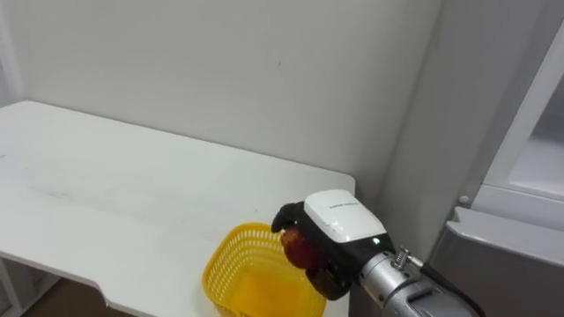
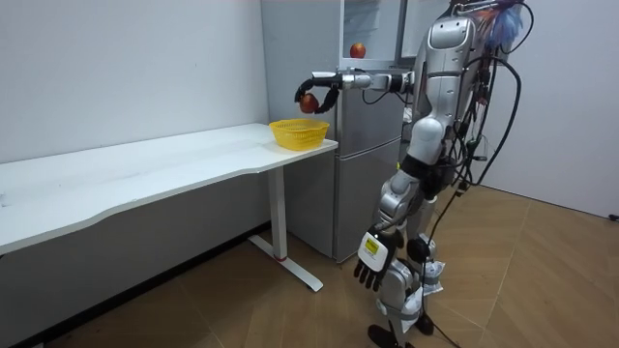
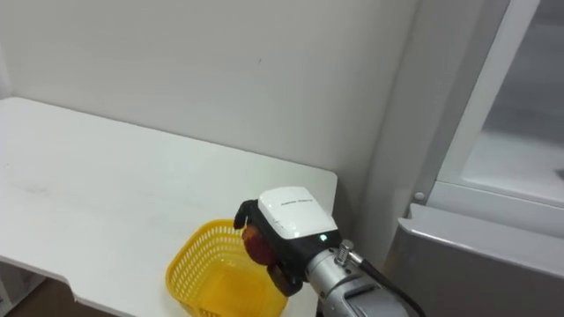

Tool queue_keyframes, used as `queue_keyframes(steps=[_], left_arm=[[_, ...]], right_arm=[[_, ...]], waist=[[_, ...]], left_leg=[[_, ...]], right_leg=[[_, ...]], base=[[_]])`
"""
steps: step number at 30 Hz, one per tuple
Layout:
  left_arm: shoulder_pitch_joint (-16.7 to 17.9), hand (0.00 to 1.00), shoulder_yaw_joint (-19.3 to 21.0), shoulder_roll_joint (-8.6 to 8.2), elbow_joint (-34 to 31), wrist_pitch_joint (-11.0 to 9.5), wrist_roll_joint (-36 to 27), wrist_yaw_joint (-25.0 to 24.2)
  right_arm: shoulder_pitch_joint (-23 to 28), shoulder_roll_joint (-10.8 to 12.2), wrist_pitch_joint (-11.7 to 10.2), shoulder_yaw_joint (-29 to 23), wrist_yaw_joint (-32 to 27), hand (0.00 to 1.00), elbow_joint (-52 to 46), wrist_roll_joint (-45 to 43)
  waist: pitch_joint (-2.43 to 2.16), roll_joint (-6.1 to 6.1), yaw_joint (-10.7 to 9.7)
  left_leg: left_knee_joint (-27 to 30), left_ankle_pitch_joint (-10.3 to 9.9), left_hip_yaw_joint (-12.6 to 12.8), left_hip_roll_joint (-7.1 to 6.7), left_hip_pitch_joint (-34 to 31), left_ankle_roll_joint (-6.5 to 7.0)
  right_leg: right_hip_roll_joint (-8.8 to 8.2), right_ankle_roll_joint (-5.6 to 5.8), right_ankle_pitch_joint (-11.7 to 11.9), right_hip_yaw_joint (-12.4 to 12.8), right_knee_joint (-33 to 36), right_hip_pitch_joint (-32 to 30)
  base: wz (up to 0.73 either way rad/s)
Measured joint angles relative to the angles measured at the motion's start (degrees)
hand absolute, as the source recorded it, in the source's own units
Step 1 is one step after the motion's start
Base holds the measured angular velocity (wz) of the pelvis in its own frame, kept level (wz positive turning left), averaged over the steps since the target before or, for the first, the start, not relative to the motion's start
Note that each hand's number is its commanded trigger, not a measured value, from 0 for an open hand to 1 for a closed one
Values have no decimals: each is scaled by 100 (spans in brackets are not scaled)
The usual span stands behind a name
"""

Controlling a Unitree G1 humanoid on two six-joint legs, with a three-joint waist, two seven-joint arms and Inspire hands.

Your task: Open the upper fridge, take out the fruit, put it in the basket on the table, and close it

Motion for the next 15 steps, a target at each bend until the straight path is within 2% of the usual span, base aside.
queue_keyframes(steps=[5, 11, 15], left_arm=[[0, 0, 0, 0, -33, -1, 20, -5], [-16, 0, 0, 0, -38, 0, 48, -1], [-17, 0, -2, 0, -38, 1, 49, 0]], right_arm=[[0, 27, -50, 0, -46, 0, -3, 63], [0, 94, -51, 0, -46, 0, -5, 81], [0, 94, -50, 0, -45, 0, -9, 78]], waist=[[20, -25, 11], [47, 13, 5], [45, 11, -4]], left_leg=[[5, 1, -31, -8, -6, 3], [-23, 1, -59, -6, -9, 3], [-26, 1, -68, -6, -39, 3]], right_leg=[[-4, 5, 0, -10, -3, -6], [-2, 6, 1, -40, -2, -14], [-1, 6, 1, -43, -3, -34]], base=[[2], [0], [0]])
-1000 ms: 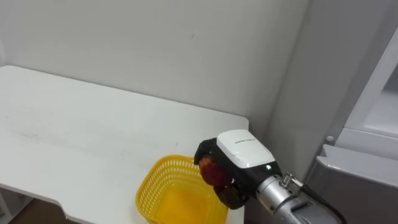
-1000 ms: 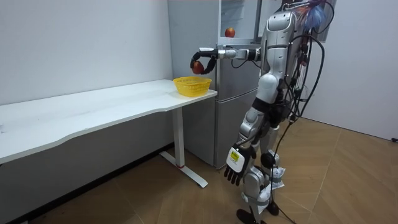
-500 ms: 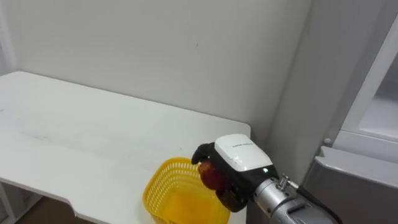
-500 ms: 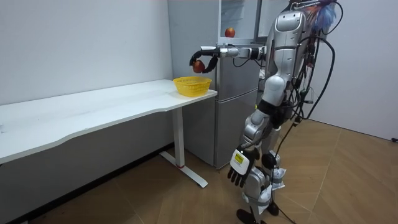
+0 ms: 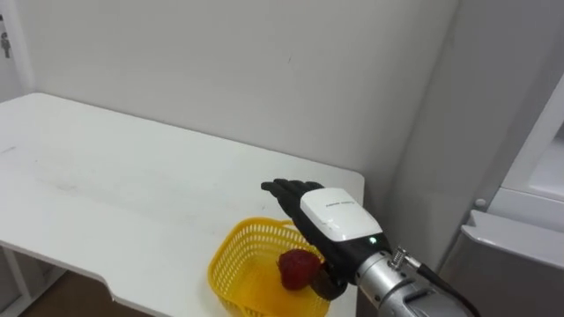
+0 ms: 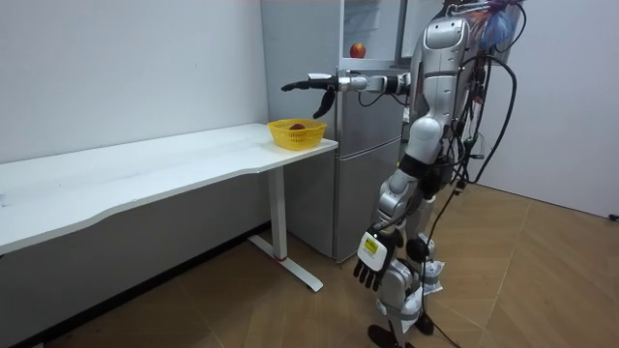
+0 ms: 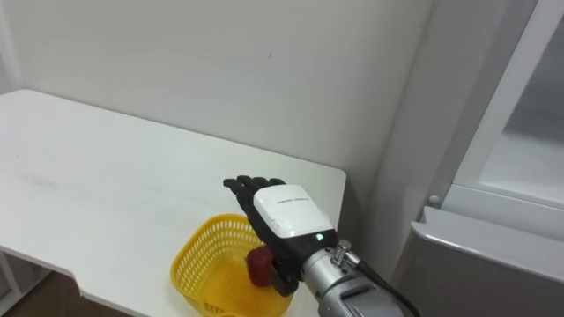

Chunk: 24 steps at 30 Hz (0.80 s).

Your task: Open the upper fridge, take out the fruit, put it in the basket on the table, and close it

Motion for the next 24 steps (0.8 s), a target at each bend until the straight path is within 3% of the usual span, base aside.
queue_keyframes(steps=[16, 24], left_arm=[[-11, 0, 0, 0, 1, 11, 76, 40], [-7, 0, 8, -11, 5, -14, 85, 128]], right_arm=[[0, 0, -27, -1, 0, 0, -3, -1], [-3, 0, -252, -26, -135, 0, -8, 80]], waist=[[0, 4, -7], [-3, 0, -5]], left_leg=[[2, 1, -1, 0, -16, 0], [10, 2, 7, 2, -7, 0]], right_leg=[[3, 2, 2, 15, 6, -22], [4, 2, 2, 32, 7, -21]], base=[[0], [0]])
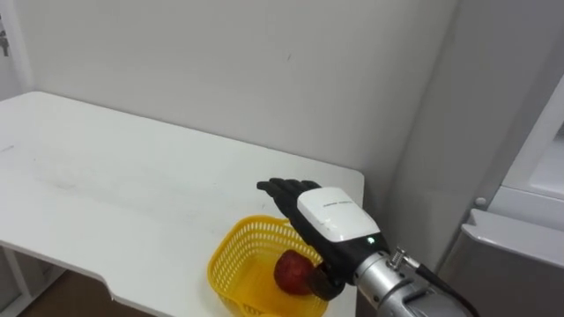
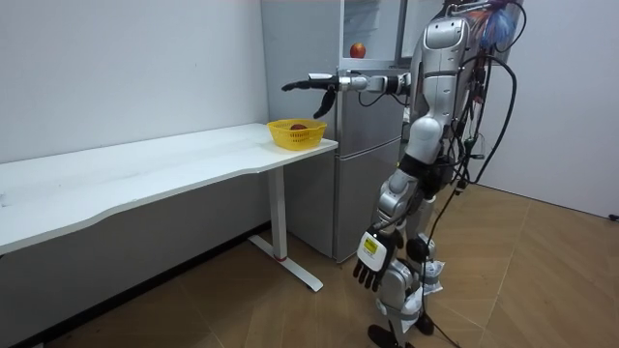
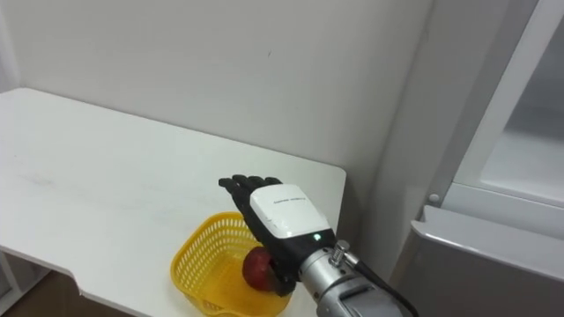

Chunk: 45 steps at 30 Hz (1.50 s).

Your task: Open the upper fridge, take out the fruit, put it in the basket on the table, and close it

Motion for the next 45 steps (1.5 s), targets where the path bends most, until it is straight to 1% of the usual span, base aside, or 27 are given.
queue_keyframes(steps=[4, 7, 8, 9, 10, 11, 12, 13, 15, 16, 17, 18, 19, 20, 21, 22, 25, 27, 28, 29, 32, 34, 36, 37, 38, 42, 45], left_arm=[[4, 0, 65, -27, 1, -26, 1, 56], [19, 0, 90, -56, 2, -32, -5, 56], [52, 0, 82, -61, 2, -36, -22, 64], [76, 0, 81, -64, 2, -38, -29, 69], [128, 0, 83, -72, 2, -51, -39, 84], [165, 0, 85, -82, 3, -67, -55, 116], [218, 0, 87, -103, 9, -85, -90, 151], [240, 0, 86, -116, 14, -98, -95, 156], [284, 0, 93, -168, 31, -107, -96, 157], [328, 0, 102, -203, 30, -113, -97, 174], [358, 0, 100, -234, 30, -114, -94, 192], [363, 0, 100, -250, 30, -114, -94, 201], [370, 0, 99, -287, 32, -122, -95, 260], [373, 0, 95, -300, 37, -145, -110, 311], [367, 0, 95, -299, 56, -162, -118, 330], [347, 0, 92, -304, 154, -225, -147, 402], [426, 0, 59, -334, 216, -275, -312, 514], [424, 0, 37, -377, 261, -284, -314, 557], [447, 0, 31, -415, 309, -327, -315, 619], [472, 0, 24, -446, 376, -344, -317, 656], [568, 0, 27, -465, 375, -350, -449, 643], [605, 0, 25, -465, 365, -351, -529, 631], [618, 0, 39, -464, 360, -368, -531, 630], [618, 0, 46, -464, 351, -379, -531, 630], [614, 0, 58, -464, 341, -398, -531, 631], [592, 0, 97, -465, 345, -474, -539, 648], [571, 0, 98, -466, 355, -479, -541, 682]], right_arm=[[2, 1, -139, -76, -85, 0, -40, 206], [18, 11, -196, -234, -138, 0, -251, 374], [18, 16, -252, -284, -251, 0, -379, 446], [22, 15, -285, -303, -287, 0, -443, 486], [72, 14, -389, -384, -369, 0, -566, 612], [182, -1, -425, -477, -442, 0, -719, 752], [308, 3, -421, -542, -453, 0, -903, 972], [397, 9, -420, -582, -454, 0, -1039, 1049], [748, 17, -425, -710, -464, 0, -1515, 1114], [989, 9, -427, -734, -503, 0, -1845, 1118], [1205, 5, -446, -733, -545, 0, -2131, 1125], [1289, 9, -467, -732, -557, 0, -2239, 1126], [1442, 14, -534, -731, -588, 0, -2391, 1131], [1632, 23, -565, -737, -642, 0, -2536, 1156], [1733, 31, -581, -747, -672, 0, -2606, 1200], [1916, 55, -636, -788, -719, 0, -2724, 1277], [2189, 112, -808, -976, -890, 0, -2838, 1408], [2372, 134, -879, -1174, -995, 0, -2912, 1470], [2435, 152, -900, -1261, -1080, 0, -2960, 1501], [2530, 220, -960, -1397, -1146, 0, -3007, 1508], [2839, 410, -1091, -1638, -1397, 0, -3202, 1506], [2980, 432, -1192, -1753, -1531, 0, -3228, 1506], [3092, 522, -1250, -1926, -1754, 0, -3229, 1500], [3107, 531, -1262, -1972, -1823, 0, -3235, 1497], [3140, 535, -1288, -2064, -1984, 0, -3248, 1491], [3224, 538, -1379, -2373, -2490, 0, -3273, 1472], [3233, 534, -1380, -2552, -2741, 0, -3284, 1462]], waist=[[3, 17, -24], [-3, 102, -78], [-6, 148, -153], [-9, 173, -178], [-17, 219, -216], [-8, 255, -267], [-12, 296, -327], [-14, 313, -339], [-48, 362, -358], [-79, 392, -358], [-83, 420, -417], [-80, 432, -458], [-78, 457, -483], [-84, 470, -514], [-93, 469, -553], [-99, 477, -635], [-95, 521, -819], [-95, 564, -910], [-85, 599, -975], [-84, 626, -1020], [-86, 668, -1141], [-83, 685, -1225], [-85, 692, -1333], [-87, 691, -1362], [-99, 689, -1417], [-152, 645, -1465], [-158, 628, -1545]], left_leg=[[25, 0, 0, 1, 10, 0], [-11, -1, -4, 0, 45, 1], [-16, -1, -2, 0, 51, 2], [-14, -1, -2, 0, 53, 2], [-13, -1, 2, -1, 66, 2], [-23, -1, -1, -1, 88, 2], [-26, -1, 15, 2, 96, 2], [-31, -1, 27, 4, 102, 2], [-66, 0, 113, 19, 123, 0], [-76, 0, 167, 30, 123, 0], [-80, 0, 185, 32, 133, 0], [-83, 0, 210, 35, 143, 0], [-95, 1, 300, 52, 182, -1], [-109, -2, 334, 66, 202, -4], [-112, -2, 338, 68, 205, -5], [-111, -2, 372, 71, 214, -5], [-137, -3, 466, 83, 269, -4], [-146, -6, 503, 89, 301, -1], [-146, -7, 517, 88, 305, 1], [-146, -7, 588, 93, 314, 1], [-155, -9, 666, 105, 318, 1], [-156, -9, 697, 109, 301, 1], [-167, -9, 721, 114, 299, 1], [-167, -9, 724, 115, 295, 0], [-184, -8, 727, 116, 292, 0], [-187, -5, 766, 123, 317, -6], [-194, -5, 767, 120, 316, -6]], right_leg=[[0, 1, 1, 0, -9, 28], [-2, 9, 5, 0, -12, 64], [-2, 11, 6, 9, -7, 69], [-3, 11, 7, 10, -4, 72], [-2, 11, 7, 19, -4, 83], [-1, 11, 7, 18, -6, 108], [2, 11, 7, 36, -8, 116], [3, 12, 7, 48, -8, 114], [11, 11, 7, 125, 3, 78], [19, 11, 7, 166, 6, 54], [20, 11, 7, 176, 9, 52], [22, 11, 7, 189, 14, 52], [34, 8, 9, 262, 19, 49], [49, 0, 14, 330, 17, 49], [50, 0, 14, 330, 20, 53], [50, -1, 15, 331, 28, 60], [57, -11, 26, 408, 42, 64], [66, -11, 32, 479, 65, 56], [62, -10, 32, 495, 99, 39], [66, -10, 32, 535, 102, 30], [86, -12, 30, 631, 97, -10], [92, -14, 32, 662, 90, -34], [98, -13, 32, 682, 67, -47], [99, -13, 33, 681, 34, -47], [106, -10, 40, 682, 5, -45], [130, -12, 50, 723, 6, -40], [128, -11, 49, 717, 2, -40]], base=[[0], [1], [0], [0], [0], [0], [0], [-8], [-19], [-19], [-14], [-15], [-26], [-25], [-13], [-7], [-15], [-17], [-11], [-12], [-15], [-9], [-6], [-3], [0], [-5], [0]])
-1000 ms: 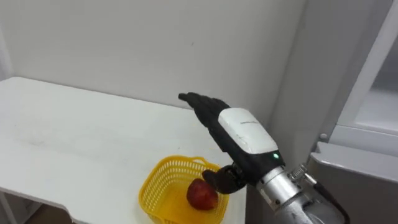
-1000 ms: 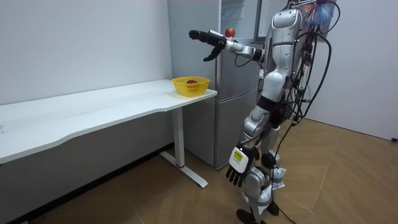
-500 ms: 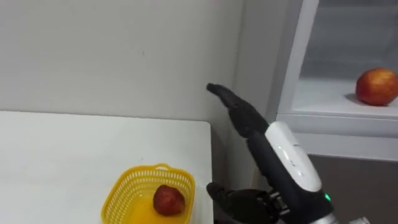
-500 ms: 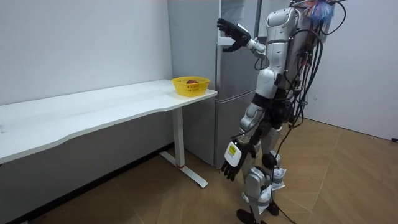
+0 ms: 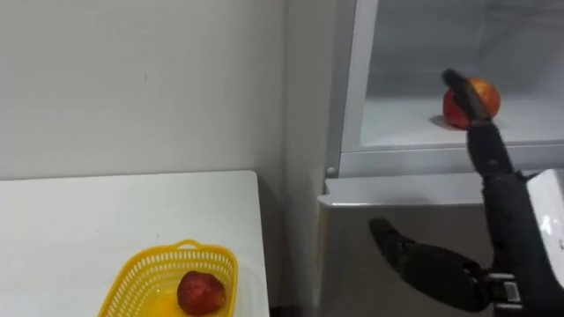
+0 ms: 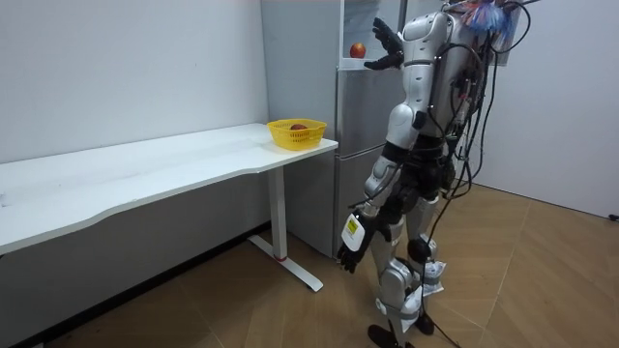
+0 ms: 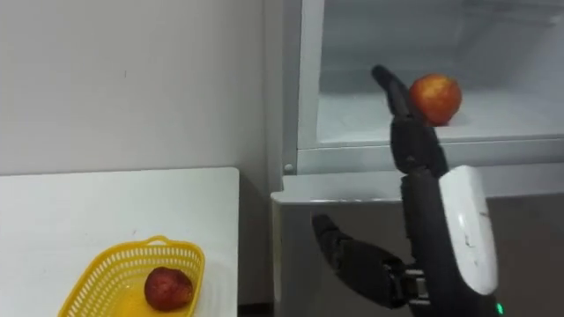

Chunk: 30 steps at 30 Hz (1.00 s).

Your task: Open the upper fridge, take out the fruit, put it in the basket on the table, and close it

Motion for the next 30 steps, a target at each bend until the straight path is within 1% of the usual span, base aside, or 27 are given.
queue_keyframes(steps=[2, 6, 8, 11, 14, 16, 19, 20, 21, 22, 23, 24, 25, 26, 27, 29, 30], left_arm=[[33, 0, 23, 0, 17, 0, 0, 53], [52, 0, 134, 5, 26, 0, 0, 71], [56, 0, 198, 7, 25, 1, 3, 69], [74, 0, 221, 6, 25, 2, 4, 69], [101, 0, 239, 5, 22, 8, 4, 64], [112, 0, 249, 13, 19, 9, 8, 62], [116, 0, 351, 16, 20, 12, 10, 44], [147, 0, 435, 8, 19, 14, 54, 35], [155, 0, 472, 4, 19, 15, 65, 31], [156, 0, 557, -5, 28, 18, 71, 15], [165, 0, 571, -1, 31, 33, 68, 19], [158, 0, 567, 11, 28, 49, 63, 44], [166, 0, 563, 20, 28, 54, 63, 52], [175, 0, 559, 45, 19, 57, 59, 66], [170, 0, 559, 61, -1, 58, 60, 72], [154, 0, 582, 64, -15, 59, 75, 71], [152, 0, 623, 70, -19, 59, 127, 67]], right_arm=[[12, -1, 0, -199, -205, 0, -42, 13], [6, -16, -31, -559, -636, 0, -97, 6], [4, -41, -56, -767, -873, 0, -96, 5], [5, -46, -58, -876, -1064, 0, -94, 48], [5, -47, -59, -948, -1096, 0, -63, 130], [-58, -59, -68, -1074, -1114, 0, 107, 154], [-248, -101, -29, -1324, -1134, 0, 519, 365], [-295, -138, -11, -1406, -1119, 0, 589, 471], [-329, -161, 8, -1462, -1104, 0, 614, 520], [-449, -220, 13, -1587, -1097, 0, 706, 654], [-627, -333, 15, -1666, -1127, 0, 852, 930], [-799, -458, 24, -1733, -1173, 0, 1026, 1262], [-878, -538, 42, -1742, -1208, 0, 1127, 1401], [-1020, -655, 111, -1768, -1273, 0, 1318, 1584], [-1153, -727, 176, -1767, -1277, 0, 1463, 1666], [-1290, -767, 276, -1766, -1262, 0, 1489, 1672], [-1419, -793, 267, -1765, -1256, 0, 1549, 1665]], waist=[[10, -38, -47], [18, -106, -46], [35, -134, -37], [53, -169, -37], [63, -205, -36], [94, -229, -36], [91, -272, -44], [81, -306, -37], [84, -308, -42], [77, -320, -38], [78, -336, -49], [89, -364, -52], [97, -380, -52], [123, -420, -49], [128, -455, -51], [113, -488, -20], [104, -500, -10]], left_leg=[[-10, 0, 0, 0, 6, 0], [-10, -3, -2, -4, 9, -2], [-9, -4, -3, -7, 2, -2], [-4, -4, -5, -7, 3, -2], [-3, -5, -12, -5, 19, -2], [-22, -5, -21, -9, 80, -2], [-24, -5, -44, -16, 85, -2], [-24, -5, -46, -16, 76, -1], [-25, -5, -46, -16, 74, -1], [-25, -5, -50, -17, 75, -1], [-26, -5, -63, -20, 79, -1], [-24, -5, -91, -23, 81, -1], [-23, -4, -110, -24, 84, -2], [-7, -4, -124, -25, 86, -3], [-4, -4, -126, -27, 82, -3], [-3, -2, -127, -22, 65, -6], [10, -1, -151, -21, 43, -7]], right_leg=[[-1, 2, -3, -31, 0, -1], [-6, 6, -8, -40, -8, 6], [-10, 9, -10, -40, -16, 12], [-12, 9, -10, -51, -6, 11], [-12, 10, -11, -59, -7, 17], [-14, 14, -16, -68, -13, 48], [-19, 17, -18, -74, -26, 101], [-20, 17, -19, -82, -29, 101], [-20, 17, -18, -80, -35, 101], [-17, 18, -17, -84, -55, 113], [-16, 19, -15, -107, -80, 134], [-18, 19, -15, -119, -84, 148], [-18, 19, -16, -123, -88, 157], [-19, 17, -17, -148, -97, 171], [-15, 13, -21, -150, -100, 162], [-15, 9, -23, -155, -93, 120], [-21, 9, -23, -193, -92, 117]], base=[[0], [0], [0], [0], [0], [0], [2], [0], [0], [0], [7], [8], [12], [8], [5], [0], [4]])
